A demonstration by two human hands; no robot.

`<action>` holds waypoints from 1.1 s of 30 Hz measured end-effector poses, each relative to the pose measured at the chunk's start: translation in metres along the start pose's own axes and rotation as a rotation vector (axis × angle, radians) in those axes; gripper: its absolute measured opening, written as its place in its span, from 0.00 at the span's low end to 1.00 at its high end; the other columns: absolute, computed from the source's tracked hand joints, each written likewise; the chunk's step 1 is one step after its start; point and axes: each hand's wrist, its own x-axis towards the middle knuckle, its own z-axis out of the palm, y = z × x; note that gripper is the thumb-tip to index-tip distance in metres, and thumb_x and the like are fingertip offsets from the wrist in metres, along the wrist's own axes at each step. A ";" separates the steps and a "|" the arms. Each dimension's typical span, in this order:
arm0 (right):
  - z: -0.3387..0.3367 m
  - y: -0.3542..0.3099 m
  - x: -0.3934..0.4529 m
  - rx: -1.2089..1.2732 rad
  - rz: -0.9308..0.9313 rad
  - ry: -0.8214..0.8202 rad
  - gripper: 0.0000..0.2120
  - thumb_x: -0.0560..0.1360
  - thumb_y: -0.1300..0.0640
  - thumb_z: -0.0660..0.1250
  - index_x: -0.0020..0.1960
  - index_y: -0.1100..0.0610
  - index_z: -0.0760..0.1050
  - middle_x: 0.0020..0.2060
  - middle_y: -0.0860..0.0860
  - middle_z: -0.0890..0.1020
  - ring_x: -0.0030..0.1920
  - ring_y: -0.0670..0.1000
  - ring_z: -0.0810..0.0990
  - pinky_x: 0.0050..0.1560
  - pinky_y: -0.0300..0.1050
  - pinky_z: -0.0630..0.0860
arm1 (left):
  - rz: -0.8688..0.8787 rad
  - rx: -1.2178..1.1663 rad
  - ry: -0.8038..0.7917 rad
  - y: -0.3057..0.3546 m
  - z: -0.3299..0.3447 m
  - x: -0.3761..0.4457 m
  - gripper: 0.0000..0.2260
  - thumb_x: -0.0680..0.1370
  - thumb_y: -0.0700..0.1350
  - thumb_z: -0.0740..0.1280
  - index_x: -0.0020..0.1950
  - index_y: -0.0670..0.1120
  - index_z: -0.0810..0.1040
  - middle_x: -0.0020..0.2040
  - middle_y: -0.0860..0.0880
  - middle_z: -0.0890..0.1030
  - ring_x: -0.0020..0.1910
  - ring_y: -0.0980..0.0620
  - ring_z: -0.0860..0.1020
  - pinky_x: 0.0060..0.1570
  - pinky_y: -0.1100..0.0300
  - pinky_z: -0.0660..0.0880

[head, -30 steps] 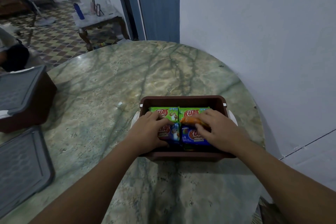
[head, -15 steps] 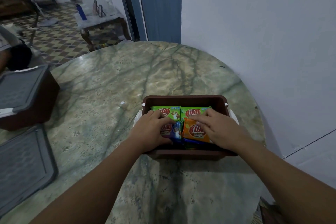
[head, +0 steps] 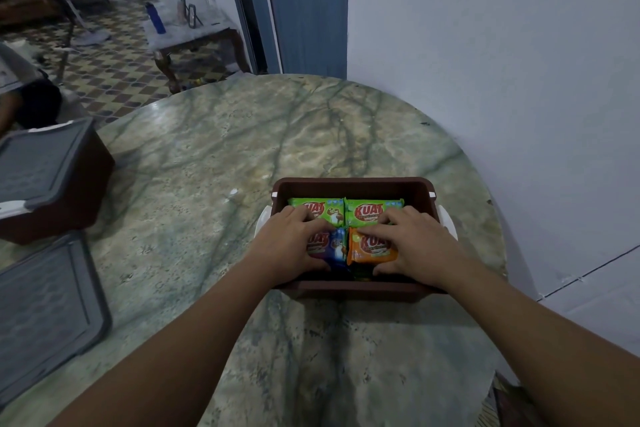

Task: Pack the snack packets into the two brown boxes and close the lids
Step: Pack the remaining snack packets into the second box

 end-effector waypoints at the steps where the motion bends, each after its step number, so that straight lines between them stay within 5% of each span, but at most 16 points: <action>1: 0.000 0.000 0.000 -0.008 0.006 0.001 0.39 0.68 0.30 0.72 0.77 0.35 0.65 0.63 0.43 0.71 0.62 0.49 0.67 0.60 0.48 0.68 | 0.002 0.005 0.005 0.000 0.000 0.000 0.33 0.68 0.68 0.73 0.71 0.63 0.72 0.62 0.54 0.72 0.58 0.53 0.68 0.56 0.57 0.67; 6: -0.001 -0.003 -0.007 -0.006 0.067 0.180 0.38 0.68 0.23 0.64 0.74 0.39 0.71 0.60 0.46 0.73 0.59 0.51 0.71 0.60 0.52 0.72 | 0.017 -0.027 0.087 0.000 0.002 -0.002 0.32 0.68 0.72 0.71 0.69 0.61 0.76 0.59 0.53 0.72 0.58 0.51 0.69 0.56 0.55 0.70; 10: 0.001 0.000 -0.016 0.140 0.394 0.561 0.30 0.74 0.38 0.69 0.71 0.51 0.71 0.58 0.54 0.72 0.55 0.56 0.71 0.55 0.52 0.72 | -0.165 -0.061 0.380 0.005 0.002 -0.009 0.34 0.73 0.72 0.65 0.70 0.52 0.74 0.65 0.45 0.68 0.64 0.45 0.65 0.63 0.50 0.66; 15: -0.002 0.009 -0.012 0.630 0.735 0.354 0.28 0.79 0.51 0.67 0.75 0.47 0.60 0.68 0.57 0.63 0.60 0.59 0.76 0.56 0.51 0.73 | -0.608 -0.133 0.248 0.006 -0.002 -0.001 0.37 0.78 0.67 0.62 0.76 0.42 0.62 0.70 0.37 0.64 0.68 0.37 0.62 0.70 0.45 0.60; 19: -0.001 0.015 -0.008 0.701 0.847 0.255 0.24 0.81 0.54 0.64 0.75 0.52 0.60 0.67 0.58 0.72 0.59 0.61 0.78 0.53 0.51 0.72 | -0.740 -0.431 0.150 -0.003 0.000 0.010 0.31 0.80 0.60 0.66 0.74 0.41 0.64 0.70 0.35 0.69 0.66 0.34 0.72 0.65 0.44 0.70; 23: 0.001 0.017 -0.008 0.702 0.800 0.223 0.14 0.81 0.55 0.61 0.66 0.50 0.67 0.52 0.52 0.80 0.48 0.57 0.78 0.48 0.53 0.76 | -0.787 -0.563 0.150 -0.007 -0.001 0.013 0.20 0.83 0.56 0.63 0.67 0.43 0.69 0.62 0.40 0.79 0.60 0.38 0.78 0.54 0.50 0.72; 29: -0.005 0.012 -0.007 0.715 0.838 0.233 0.14 0.79 0.56 0.63 0.64 0.49 0.69 0.50 0.50 0.79 0.48 0.56 0.77 0.48 0.50 0.74 | -0.756 -0.635 0.121 -0.015 -0.004 0.013 0.14 0.83 0.49 0.63 0.66 0.45 0.71 0.62 0.40 0.80 0.61 0.39 0.78 0.61 0.45 0.74; 33: -0.004 0.000 -0.010 0.756 0.906 0.265 0.14 0.77 0.56 0.64 0.61 0.46 0.70 0.52 0.50 0.80 0.51 0.57 0.80 0.53 0.54 0.78 | -0.661 -0.579 0.079 -0.026 -0.004 0.011 0.13 0.83 0.45 0.61 0.66 0.44 0.70 0.59 0.41 0.79 0.57 0.40 0.78 0.52 0.51 0.72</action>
